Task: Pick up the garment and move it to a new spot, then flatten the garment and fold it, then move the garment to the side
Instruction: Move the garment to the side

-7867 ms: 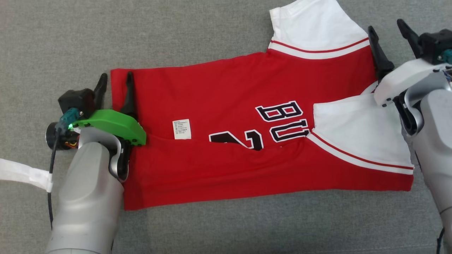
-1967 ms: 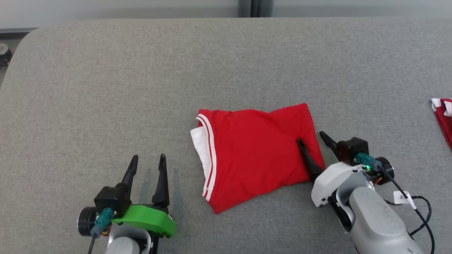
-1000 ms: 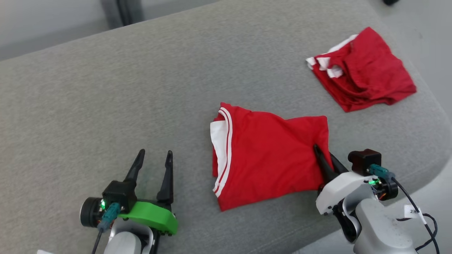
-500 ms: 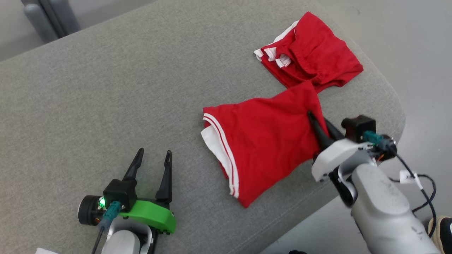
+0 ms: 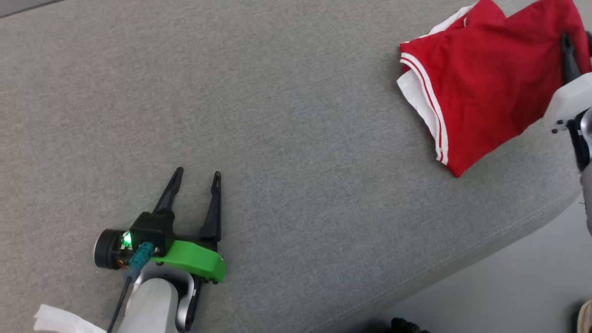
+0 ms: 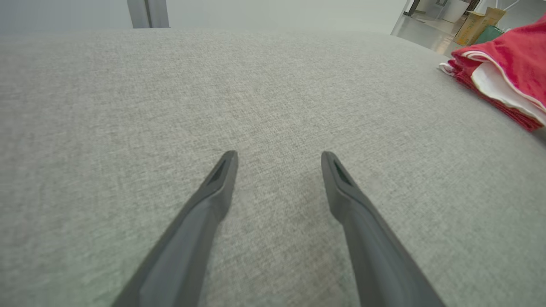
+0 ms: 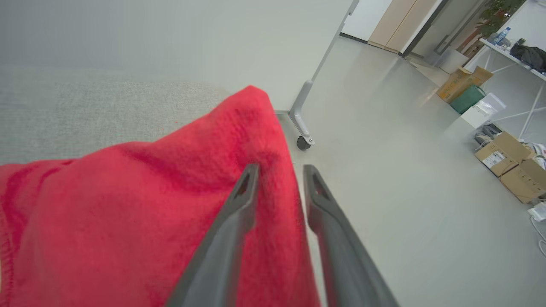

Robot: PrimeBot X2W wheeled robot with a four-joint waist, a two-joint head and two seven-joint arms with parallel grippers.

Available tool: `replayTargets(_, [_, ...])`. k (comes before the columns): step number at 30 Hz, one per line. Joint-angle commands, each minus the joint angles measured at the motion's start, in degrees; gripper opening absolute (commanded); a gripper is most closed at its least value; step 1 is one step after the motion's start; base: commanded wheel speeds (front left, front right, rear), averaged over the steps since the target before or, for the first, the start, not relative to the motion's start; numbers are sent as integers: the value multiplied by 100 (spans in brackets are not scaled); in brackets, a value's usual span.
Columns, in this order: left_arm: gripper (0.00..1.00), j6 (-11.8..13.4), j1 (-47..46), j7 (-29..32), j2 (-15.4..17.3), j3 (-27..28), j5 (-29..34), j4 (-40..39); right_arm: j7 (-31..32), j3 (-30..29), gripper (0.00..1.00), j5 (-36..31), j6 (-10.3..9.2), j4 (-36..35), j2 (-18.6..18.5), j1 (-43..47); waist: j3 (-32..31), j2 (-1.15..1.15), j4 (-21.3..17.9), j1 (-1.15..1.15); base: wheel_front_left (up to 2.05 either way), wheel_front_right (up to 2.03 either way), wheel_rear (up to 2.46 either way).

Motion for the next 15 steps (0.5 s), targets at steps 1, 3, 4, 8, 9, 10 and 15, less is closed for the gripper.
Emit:
replayTargets(1, [100,-28,-73,9,41,14,-73,35,-12,-297,100,-170,-12,25,24,-63,248,0,322,0,0,0,0])
replayTargets(3, [100,-29,-50,10,43,15,-109,42,-19,-714,100,-420,-12,-77,109,-46,210,0,363,0,0,0,0])
replayTargets(4, [100,-30,-40,10,50,33,-124,43,-21,-835,100,-541,-11,-188,188,-15,174,0,377,0,0,0,0])
replayTargets(8, [100,-34,44,10,47,88,-152,38,-24,-968,100,-606,-12,-899,609,184,-21,0,408,0,0,0,0])
replayTargets(9, [100,-35,62,10,47,110,-152,26,-24,-875,100,-546,-12,-1080,724,223,-68,0,412,0,0,0,0])
replayTargets(10, [100,-35,83,9,45,140,-152,10,-24,-761,100,-436,-12,-1318,863,293,-129,0,419,0,0,0,0])
replayTargets(15, [100,35,150,4,39,314,-200,-19,-24,14,100,215,-12,-2250,1193,761,-421,0,521,0,0,0,0])
